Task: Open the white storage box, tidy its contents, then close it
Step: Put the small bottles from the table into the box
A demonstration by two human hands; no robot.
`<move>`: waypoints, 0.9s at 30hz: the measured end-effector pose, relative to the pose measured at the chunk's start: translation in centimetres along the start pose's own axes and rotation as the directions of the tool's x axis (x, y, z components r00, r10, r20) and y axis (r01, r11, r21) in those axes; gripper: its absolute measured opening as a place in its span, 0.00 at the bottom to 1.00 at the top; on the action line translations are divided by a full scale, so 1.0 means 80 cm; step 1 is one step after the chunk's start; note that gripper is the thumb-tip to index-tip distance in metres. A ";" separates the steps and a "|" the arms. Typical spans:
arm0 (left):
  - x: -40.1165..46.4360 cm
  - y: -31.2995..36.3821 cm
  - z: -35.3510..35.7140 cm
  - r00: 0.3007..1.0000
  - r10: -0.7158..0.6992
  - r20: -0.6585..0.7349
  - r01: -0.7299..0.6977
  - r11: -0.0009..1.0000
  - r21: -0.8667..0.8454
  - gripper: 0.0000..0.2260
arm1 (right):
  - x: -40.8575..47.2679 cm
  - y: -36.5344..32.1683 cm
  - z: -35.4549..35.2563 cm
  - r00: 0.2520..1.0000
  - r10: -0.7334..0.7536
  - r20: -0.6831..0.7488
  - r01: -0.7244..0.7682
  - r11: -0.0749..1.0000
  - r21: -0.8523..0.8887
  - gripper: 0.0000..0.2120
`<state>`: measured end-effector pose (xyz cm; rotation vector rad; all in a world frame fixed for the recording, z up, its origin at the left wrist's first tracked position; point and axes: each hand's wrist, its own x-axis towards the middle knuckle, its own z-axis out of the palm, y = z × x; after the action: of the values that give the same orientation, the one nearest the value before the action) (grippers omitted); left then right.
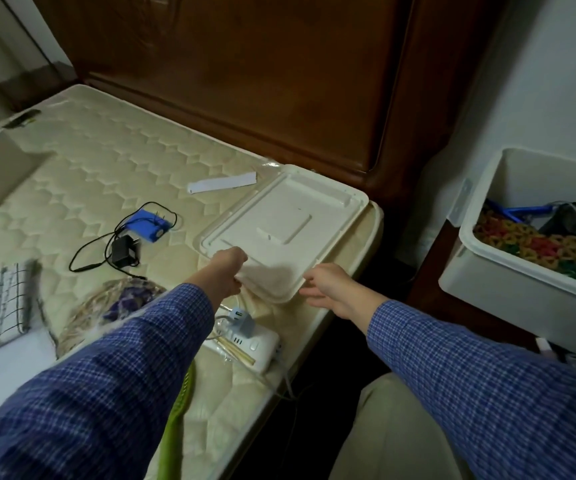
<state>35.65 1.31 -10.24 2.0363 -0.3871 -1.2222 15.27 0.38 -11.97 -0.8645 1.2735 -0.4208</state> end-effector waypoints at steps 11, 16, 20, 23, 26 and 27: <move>-0.059 0.035 0.061 0.969 0.228 -0.095 -0.208 0.960 0.186 0.11 | -0.071 0.015 -0.082 0.997 -0.042 0.064 0.033 0.989 0.143 0.09; -0.158 0.004 0.203 0.788 0.413 0.457 -0.568 0.773 0.282 0.08 | -0.171 0.092 -0.200 0.965 -0.103 -0.243 0.165 0.954 0.251 0.08; -0.229 -0.063 0.315 0.491 0.433 0.756 -0.867 0.329 0.374 0.07 | -0.236 0.177 -0.292 0.809 -0.182 -0.559 0.260 0.963 0.063 0.05; -0.258 -0.107 0.376 0.403 0.378 0.833 -0.915 0.135 0.381 0.13 | -0.265 0.225 -0.354 0.671 -0.267 -0.692 0.229 0.962 -0.149 0.07; -0.267 -0.127 0.411 0.413 0.408 0.814 -0.901 0.053 0.431 0.16 | -0.268 0.254 -0.392 0.607 -0.340 -0.718 0.170 0.938 -0.301 0.11; -0.266 -0.131 0.418 0.411 0.422 0.808 -0.898 0.033 0.439 0.16 | -0.264 0.260 -0.398 0.599 -0.363 -0.714 0.161 0.928 -0.337 0.11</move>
<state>-4.85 6.69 -13.84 1.6075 -2.4643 -0.7960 -24.38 17.99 -15.41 -1.1446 2.0321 -0.9708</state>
